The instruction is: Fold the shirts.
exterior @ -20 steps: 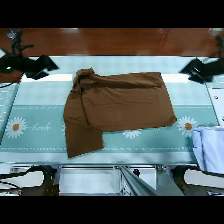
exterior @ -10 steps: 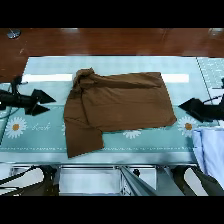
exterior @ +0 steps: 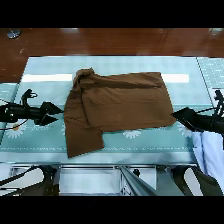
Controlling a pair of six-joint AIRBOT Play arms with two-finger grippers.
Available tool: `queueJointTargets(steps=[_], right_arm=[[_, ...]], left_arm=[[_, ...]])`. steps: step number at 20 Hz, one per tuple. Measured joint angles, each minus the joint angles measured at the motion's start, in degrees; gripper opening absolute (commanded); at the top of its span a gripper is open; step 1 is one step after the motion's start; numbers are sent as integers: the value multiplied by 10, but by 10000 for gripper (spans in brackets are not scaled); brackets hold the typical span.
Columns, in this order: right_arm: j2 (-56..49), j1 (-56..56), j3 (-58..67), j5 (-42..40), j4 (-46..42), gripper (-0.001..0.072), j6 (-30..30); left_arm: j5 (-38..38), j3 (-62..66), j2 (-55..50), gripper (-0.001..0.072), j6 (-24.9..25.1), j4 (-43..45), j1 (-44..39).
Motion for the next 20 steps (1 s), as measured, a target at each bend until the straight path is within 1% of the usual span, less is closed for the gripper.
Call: queueJointTargets(steps=[5,7,10,11,12,13,15,18,20], right_arm=[[2,0,-3,5,2,615,5],[2,0,-3,5,2,615,5],[2,0,-3,4,2,615,10],[2,0,-3,3,2,615,11],[2,0,-3,0,2,615,14],[2,0,-3,-4,2,615,16],[2,0,-3,-18,-10,615,28],[-10,0,-3,-36,-91,615,85],[-31,1,-3,-31,-122,615,112]], left_arm=[[73,-8,0,701,-32,0,-62],[90,-9,-3,701,-41,0,-89],[95,-9,-15,694,-41,-8,-132],[93,-9,-19,545,-39,-9,-146],[97,-9,-22,229,-39,-6,-155],[104,-9,-26,26,-38,3,-162],[102,-8,-28,21,-35,2,-165],[77,-1,-30,22,-20,0,-163],[62,3,-30,22,-14,0,-162]])
